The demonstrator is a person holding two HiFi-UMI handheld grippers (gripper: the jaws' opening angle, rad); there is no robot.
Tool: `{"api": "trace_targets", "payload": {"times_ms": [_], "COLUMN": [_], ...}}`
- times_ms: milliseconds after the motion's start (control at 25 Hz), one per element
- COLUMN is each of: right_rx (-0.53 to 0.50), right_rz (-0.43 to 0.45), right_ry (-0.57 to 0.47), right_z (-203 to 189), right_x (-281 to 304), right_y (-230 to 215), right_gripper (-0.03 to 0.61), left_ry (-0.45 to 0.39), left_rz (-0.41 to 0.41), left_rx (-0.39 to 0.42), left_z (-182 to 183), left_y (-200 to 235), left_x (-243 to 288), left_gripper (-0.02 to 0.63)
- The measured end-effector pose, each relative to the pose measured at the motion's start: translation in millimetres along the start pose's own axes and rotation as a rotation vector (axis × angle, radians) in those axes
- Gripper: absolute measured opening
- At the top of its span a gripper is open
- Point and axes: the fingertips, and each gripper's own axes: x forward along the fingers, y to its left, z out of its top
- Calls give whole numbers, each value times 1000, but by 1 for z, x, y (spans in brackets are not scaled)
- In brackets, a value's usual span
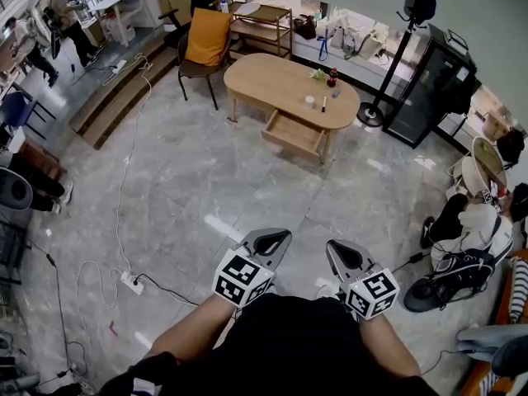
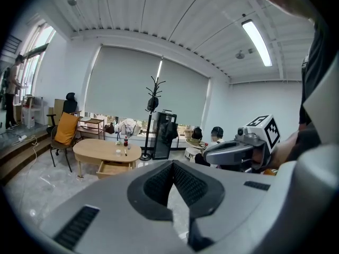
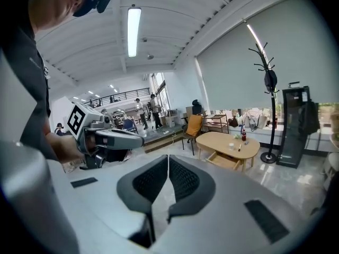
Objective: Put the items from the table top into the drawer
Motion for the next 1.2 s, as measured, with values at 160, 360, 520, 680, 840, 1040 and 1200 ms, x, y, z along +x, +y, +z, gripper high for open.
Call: {"api": "trace_targets", "payload": {"times_ms": [160, 360, 520, 680, 840, 1040, 1200], "right_rx": [15, 24, 25, 19, 25, 14, 6], "right_rz": [-17, -27, -38, -34, -29, -20, 3], "right_ry": [3, 25, 14, 8, -10, -39, -43], "right_z": [0, -5, 1, 6, 18, 40, 60], "right_x": [11, 18, 25, 34, 45, 56, 66], "right_y": [14, 13, -1, -23, -59, -117, -167], "right_gripper": [5, 5, 5, 5, 5, 5, 5], "left_ry": [14, 25, 22, 25, 41, 13, -4], "left_rz": [-6, -8, -9, -8, -4, 18, 33], "left_rx": [4, -19, -15, -25, -13, 2, 3], "left_z": [-9, -14, -10, -2, 11, 46, 76], "left_y": [16, 27, 34, 41, 50, 64, 70], "left_x": [-15, -12, 1, 22, 54, 108, 153], "left_gripper": [2, 2, 2, 2, 2, 2, 2]}}
